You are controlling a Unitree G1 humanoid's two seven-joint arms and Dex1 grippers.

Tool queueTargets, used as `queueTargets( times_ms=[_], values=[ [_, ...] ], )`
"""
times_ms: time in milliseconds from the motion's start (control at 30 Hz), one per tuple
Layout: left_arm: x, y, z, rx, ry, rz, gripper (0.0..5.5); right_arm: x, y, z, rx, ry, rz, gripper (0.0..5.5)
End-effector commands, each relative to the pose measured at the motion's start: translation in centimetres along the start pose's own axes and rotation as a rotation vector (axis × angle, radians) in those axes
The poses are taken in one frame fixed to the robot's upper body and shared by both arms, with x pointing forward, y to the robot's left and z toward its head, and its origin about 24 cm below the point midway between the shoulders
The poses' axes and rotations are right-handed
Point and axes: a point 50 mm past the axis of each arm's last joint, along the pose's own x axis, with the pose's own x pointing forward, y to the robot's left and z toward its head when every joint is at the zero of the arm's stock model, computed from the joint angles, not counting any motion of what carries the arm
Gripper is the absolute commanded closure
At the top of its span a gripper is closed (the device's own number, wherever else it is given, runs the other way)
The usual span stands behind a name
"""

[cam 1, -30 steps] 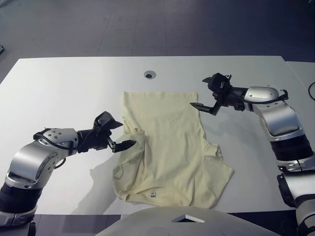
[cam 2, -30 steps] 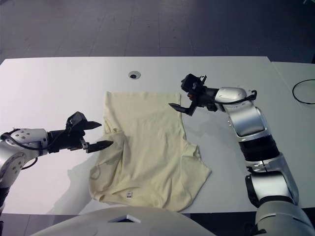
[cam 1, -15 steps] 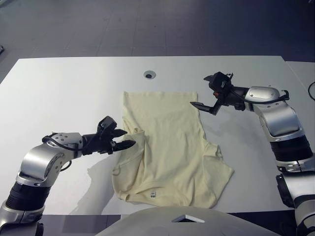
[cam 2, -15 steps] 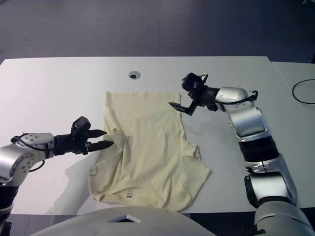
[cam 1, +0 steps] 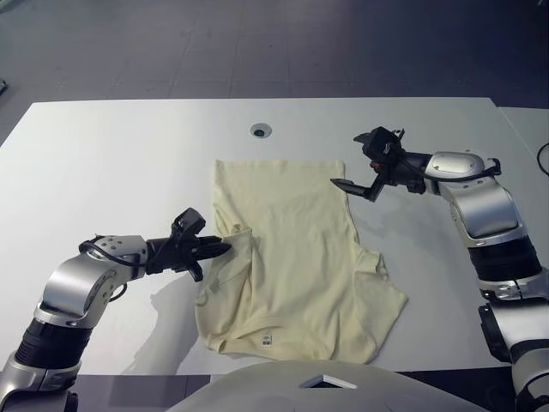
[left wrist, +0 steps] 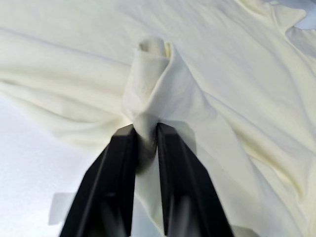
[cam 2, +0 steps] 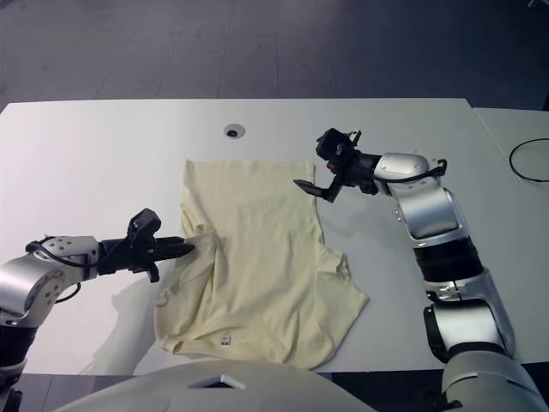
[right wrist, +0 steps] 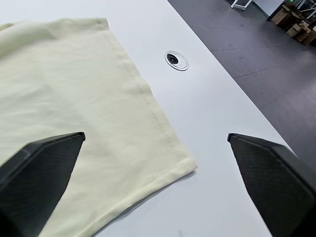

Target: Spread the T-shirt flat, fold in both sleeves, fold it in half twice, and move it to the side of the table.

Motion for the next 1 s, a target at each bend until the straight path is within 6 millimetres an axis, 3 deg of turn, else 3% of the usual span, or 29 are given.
queueTargets(
  times_ms=[33, 200, 533, 867, 1000],
  values=[
    [-0.6, 0.7, 0.4, 0.020, -0.001, 0.037, 5.49, -0.2, 0.0, -0.2, 0.003, -0.001, -0.022, 0.10],
    [-1.7, 1.5, 0.3, -0.003, -0.010, 0.090, 5.49, -0.3, -0.2, -0.2, 0.003, 0.000, -0.044, 0.10],
    [-5.4, 1.1, -3.7, -0.127, 0.085, 0.176, 5.49, -1.2, 0.2, -1.7, 0.042, 0.043, -0.114, 0.10],
    [-5.9, -0.9, -5.5, -0.202, 0.164, 0.158, 5.49, -1.2, 1.1, -2.5, 0.058, 0.073, -0.131, 0.10],
    [-6.5, -0.6, -5.7, -0.199, 0.203, 0.193, 5.49, -1.6, 1.3, -2.9, 0.066, 0.088, -0.150, 0.10]
  ],
)
